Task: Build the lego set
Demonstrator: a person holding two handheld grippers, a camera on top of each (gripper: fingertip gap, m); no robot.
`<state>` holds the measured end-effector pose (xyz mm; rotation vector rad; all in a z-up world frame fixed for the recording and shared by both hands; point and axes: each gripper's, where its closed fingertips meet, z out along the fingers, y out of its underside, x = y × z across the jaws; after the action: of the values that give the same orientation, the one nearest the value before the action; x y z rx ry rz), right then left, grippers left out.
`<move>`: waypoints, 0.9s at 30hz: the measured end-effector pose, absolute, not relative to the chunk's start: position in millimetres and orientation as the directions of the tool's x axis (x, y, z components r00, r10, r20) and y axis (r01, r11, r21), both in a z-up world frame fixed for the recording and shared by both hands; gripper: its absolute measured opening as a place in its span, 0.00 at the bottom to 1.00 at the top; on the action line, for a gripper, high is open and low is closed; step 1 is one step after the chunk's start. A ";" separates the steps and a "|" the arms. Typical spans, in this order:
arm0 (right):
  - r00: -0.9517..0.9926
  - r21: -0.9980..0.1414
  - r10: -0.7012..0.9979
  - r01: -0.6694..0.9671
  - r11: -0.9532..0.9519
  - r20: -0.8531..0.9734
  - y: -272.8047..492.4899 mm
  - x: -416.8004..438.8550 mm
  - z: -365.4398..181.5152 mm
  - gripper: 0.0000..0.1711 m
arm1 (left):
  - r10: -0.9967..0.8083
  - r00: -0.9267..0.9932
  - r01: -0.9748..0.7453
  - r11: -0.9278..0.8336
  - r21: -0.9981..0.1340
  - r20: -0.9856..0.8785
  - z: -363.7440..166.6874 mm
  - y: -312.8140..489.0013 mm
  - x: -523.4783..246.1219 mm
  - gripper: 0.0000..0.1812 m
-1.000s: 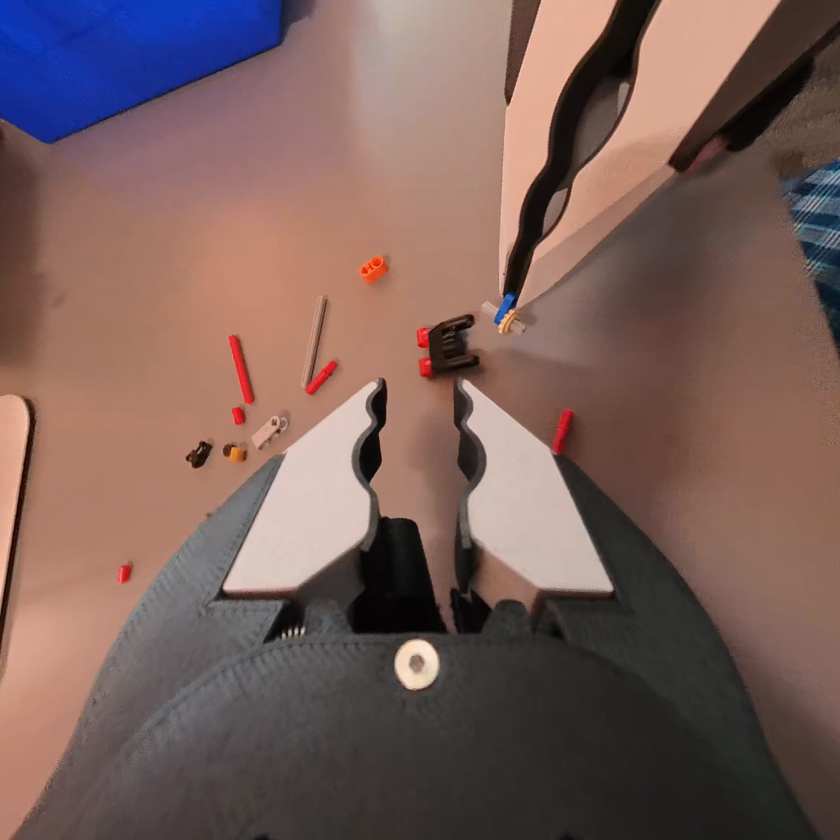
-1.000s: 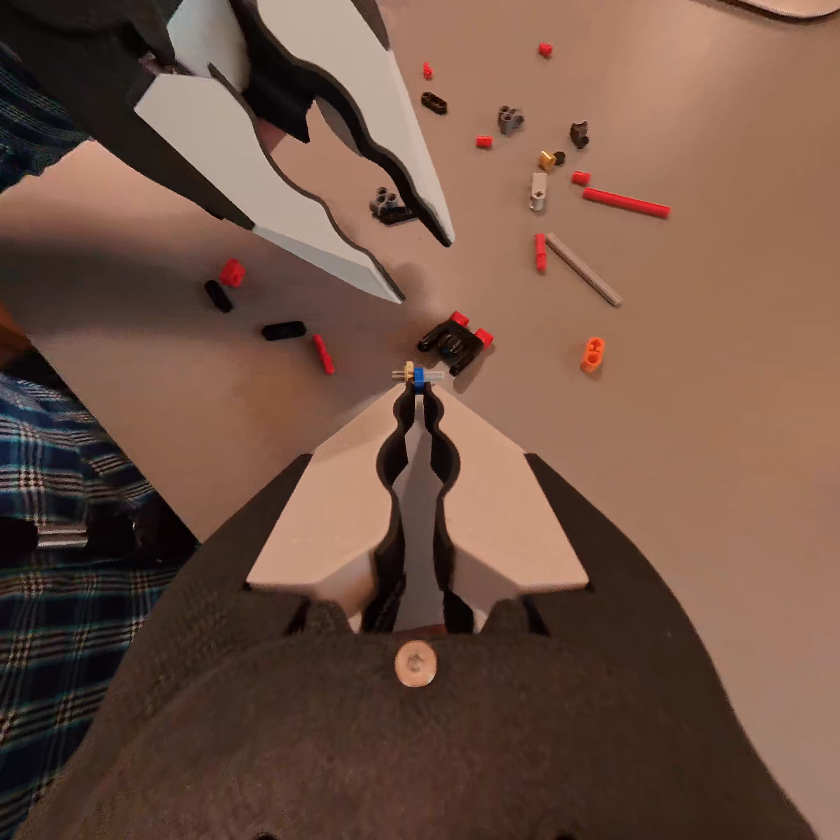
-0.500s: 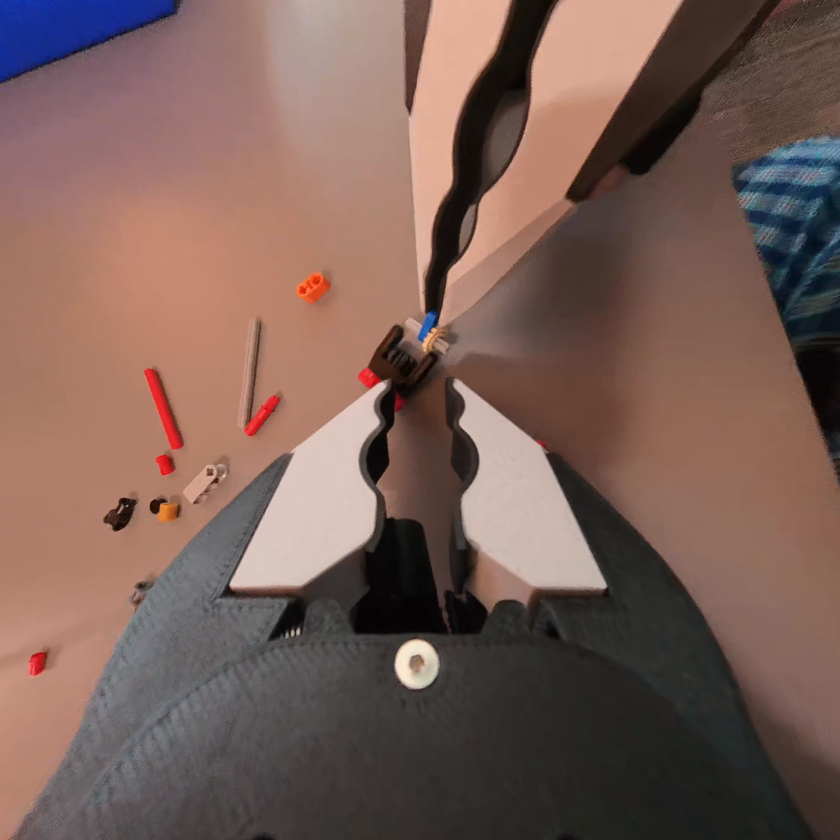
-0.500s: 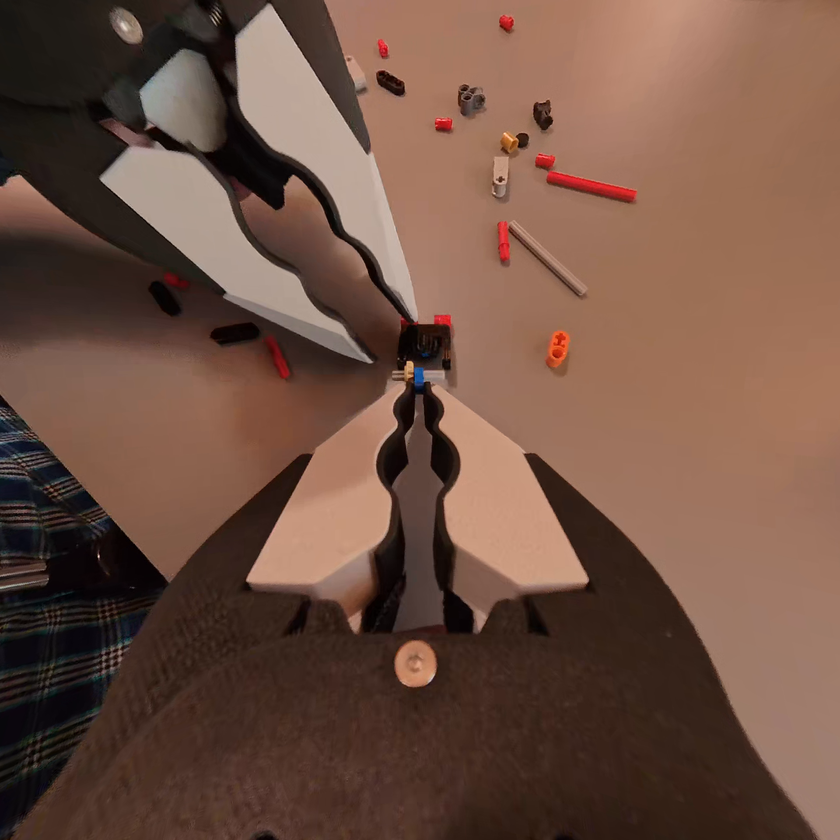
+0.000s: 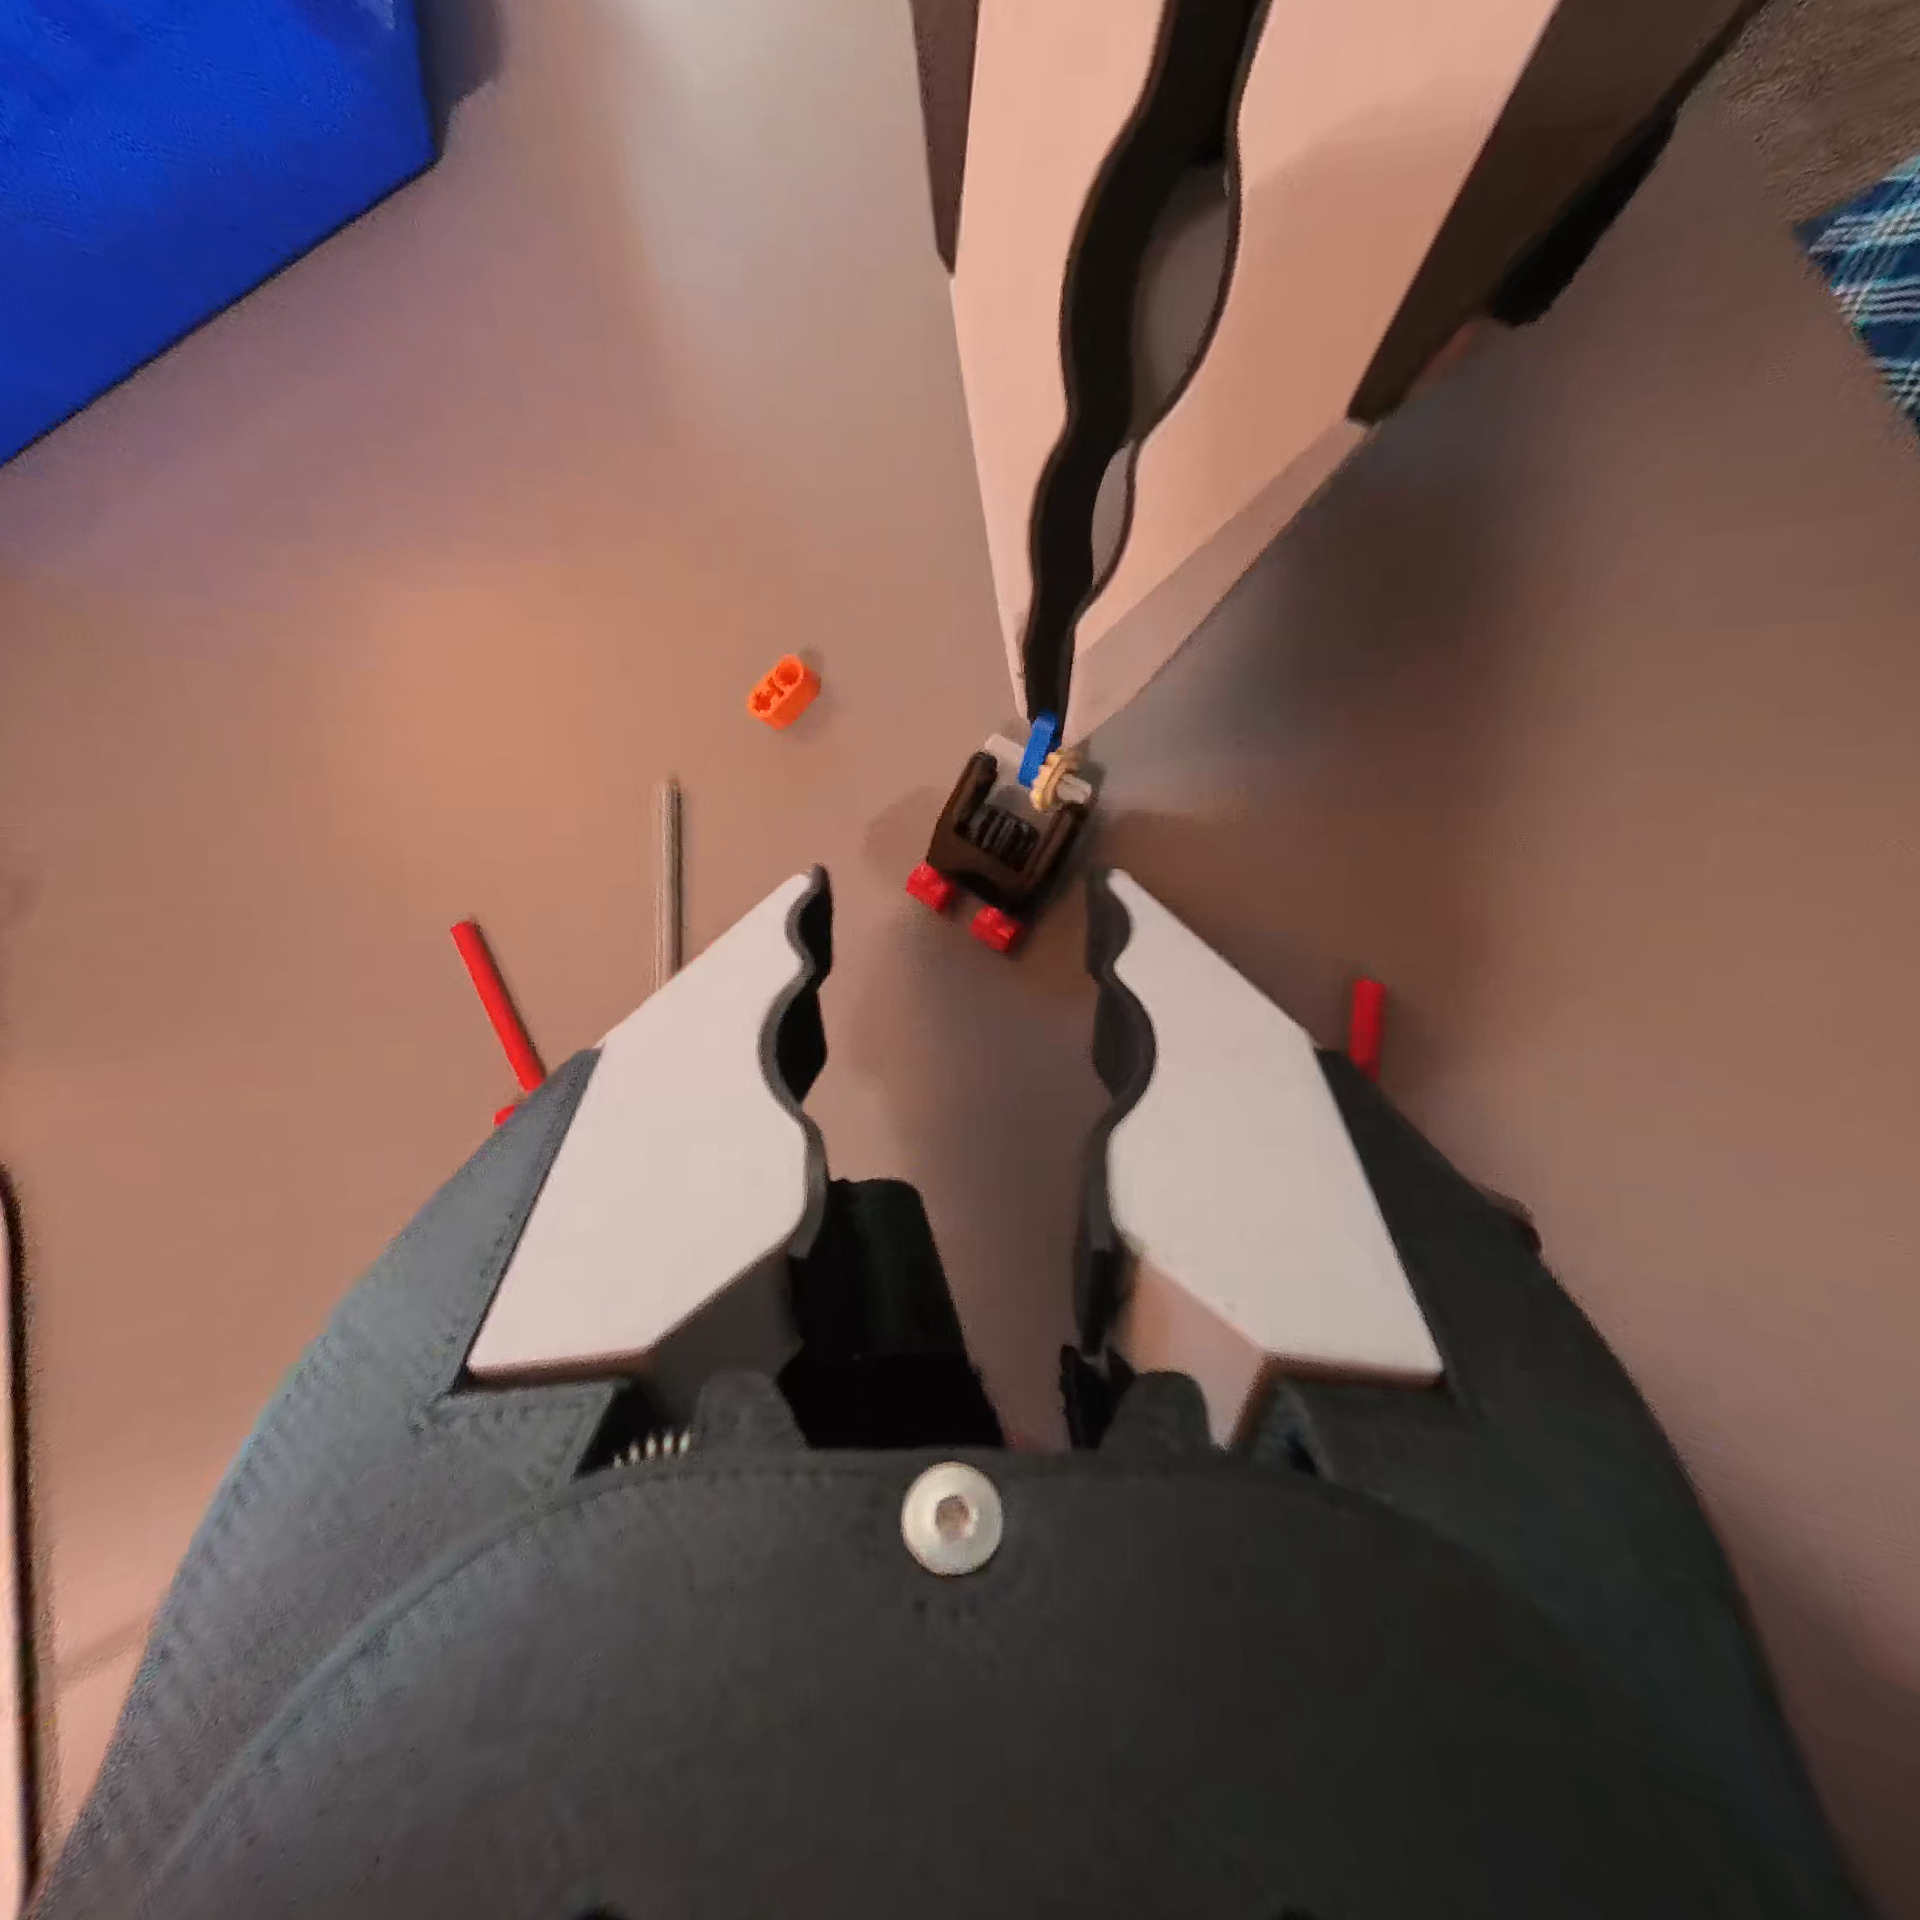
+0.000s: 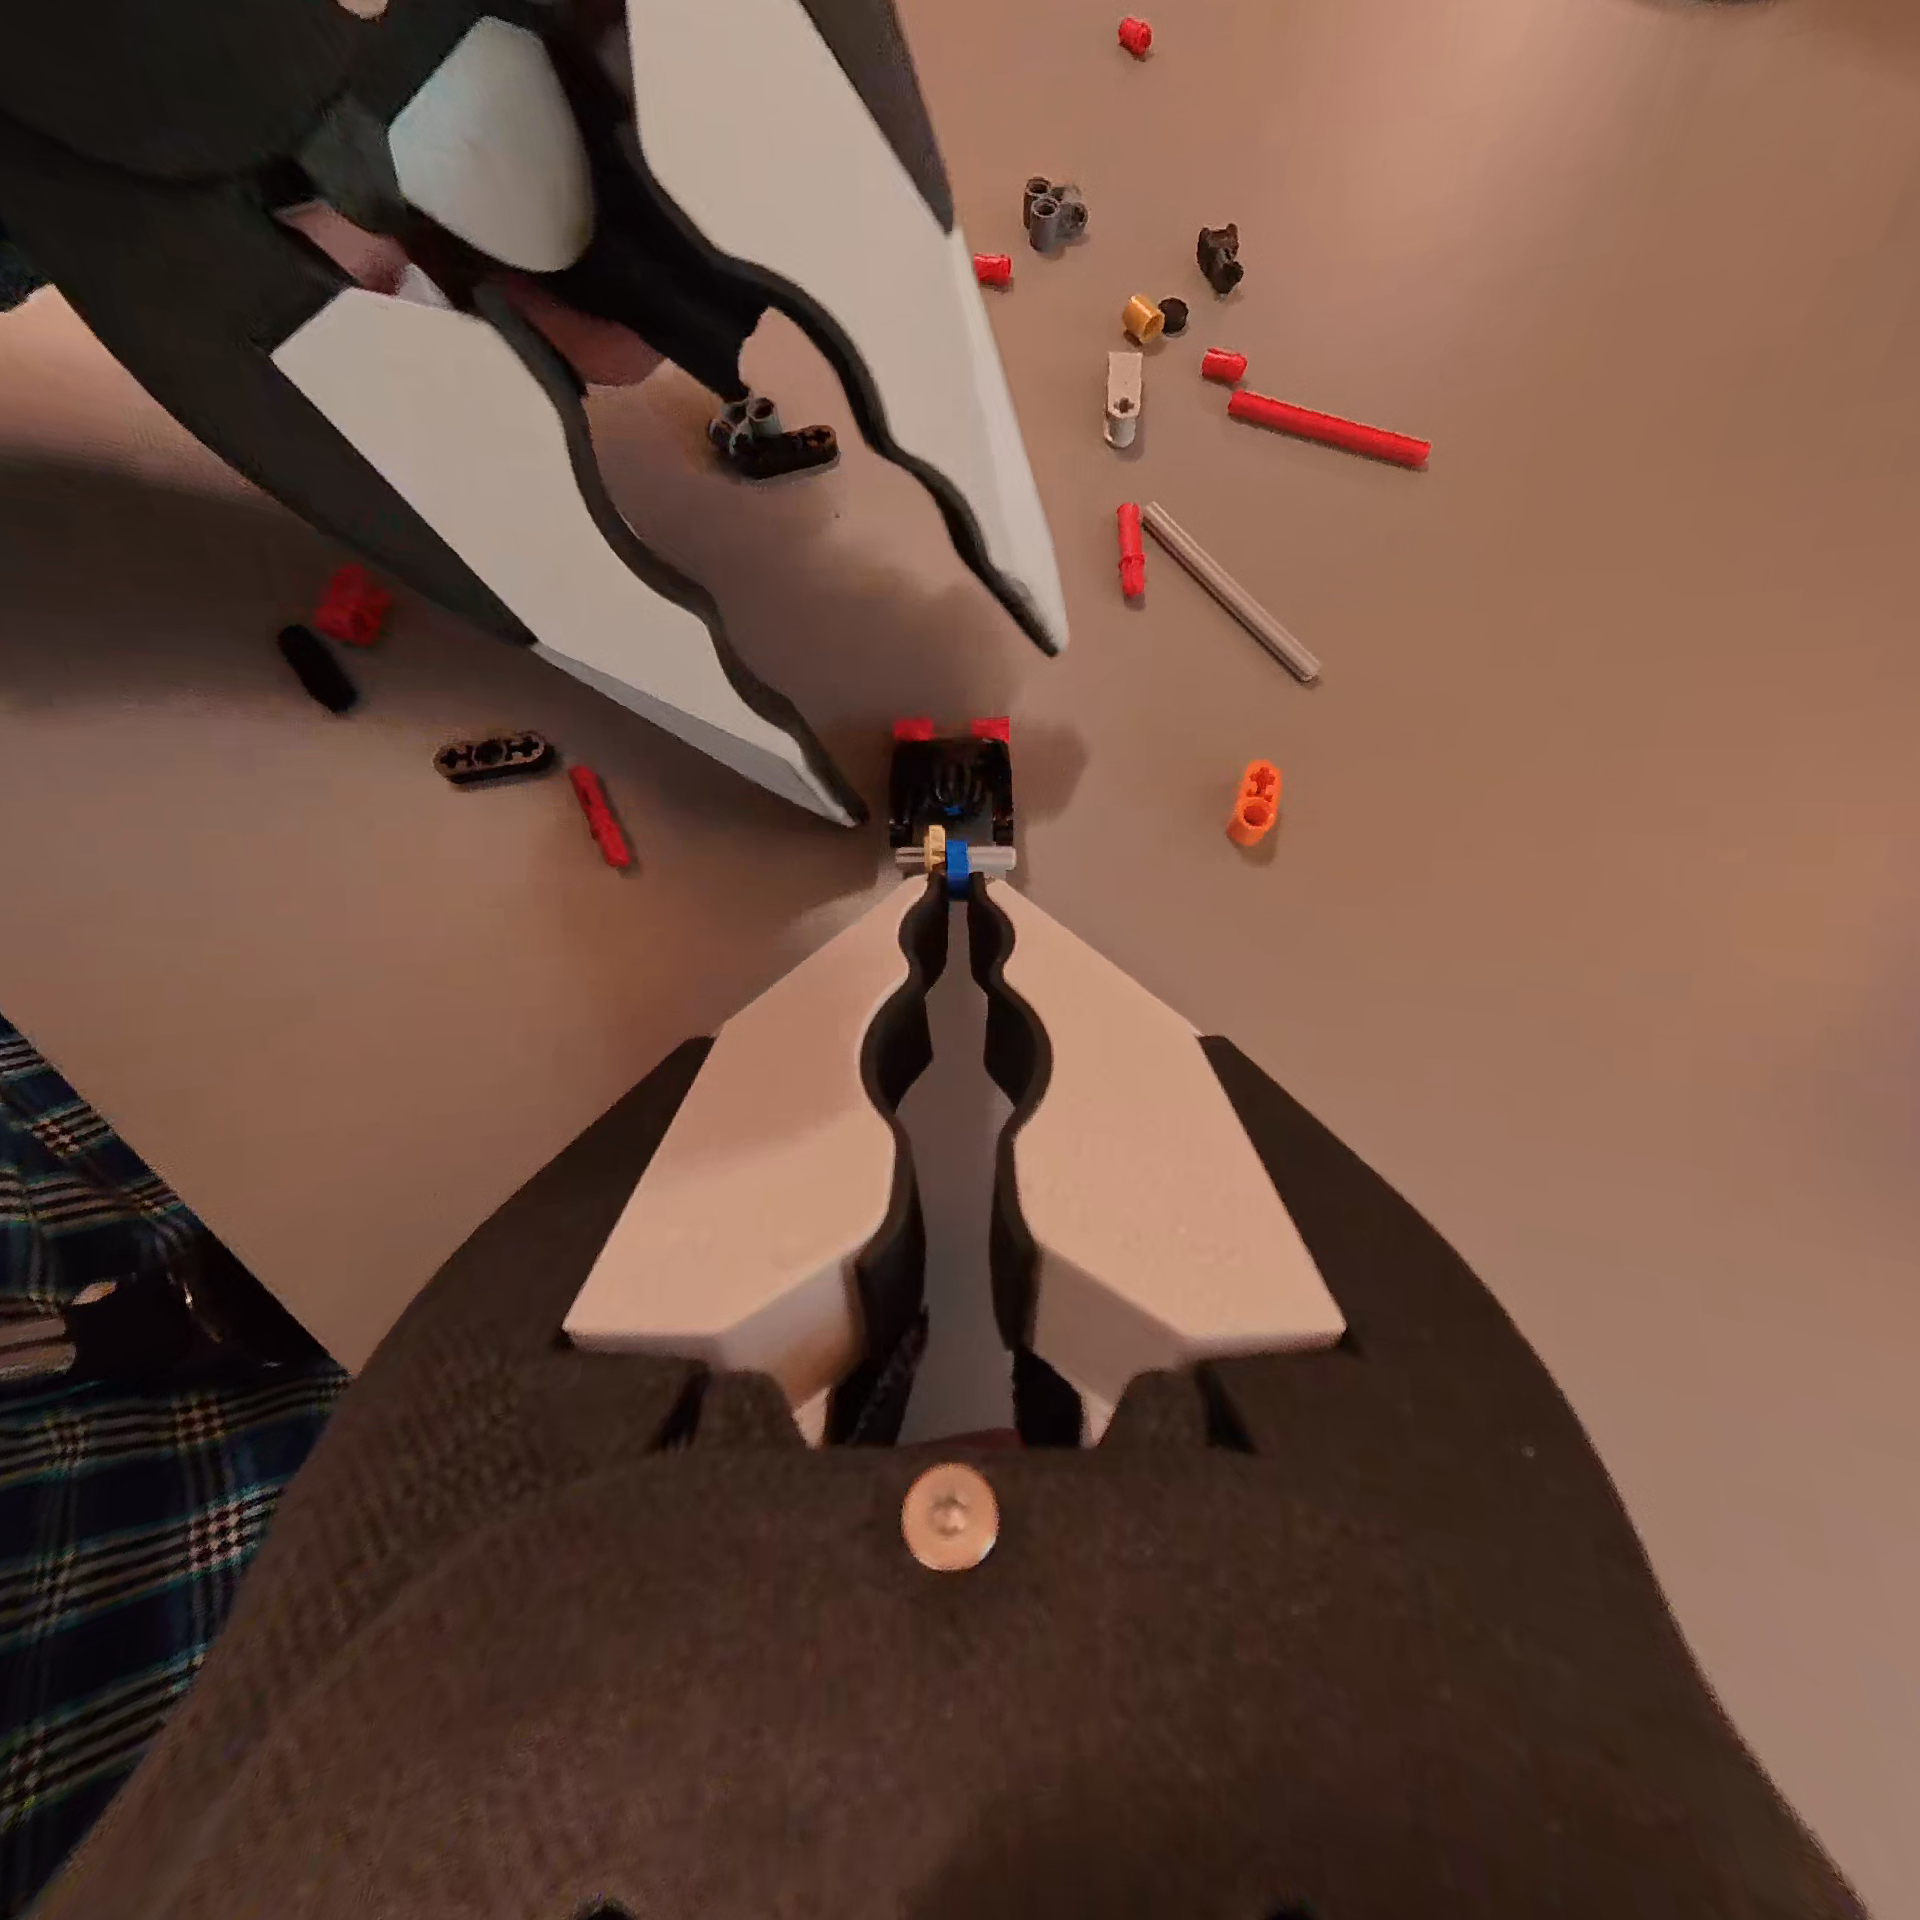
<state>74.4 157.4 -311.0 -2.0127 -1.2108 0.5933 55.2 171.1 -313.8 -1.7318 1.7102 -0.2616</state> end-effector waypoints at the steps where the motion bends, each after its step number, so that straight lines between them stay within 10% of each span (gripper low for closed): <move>1: 0.457 -0.761 0.889 0.566 -0.316 -0.028 157.5 74.3 -311.1 0.00 | -0.947 0.107 -0.804 0.096 -0.587 -0.302 -313.8 171.9 56.4 0.27; 27: 0.417 -0.774 0.909 0.582 -0.248 0.022 163.7 73.5 -309.0 0.00 | -0.956 0.148 -0.772 0.048 -0.634 -0.252 -321.9 169.8 63.2 0.13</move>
<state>73.5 163.7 -309.0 -1.9483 -1.2637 0.5731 63.2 169.8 -321.9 -1.7601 1.6613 -0.3527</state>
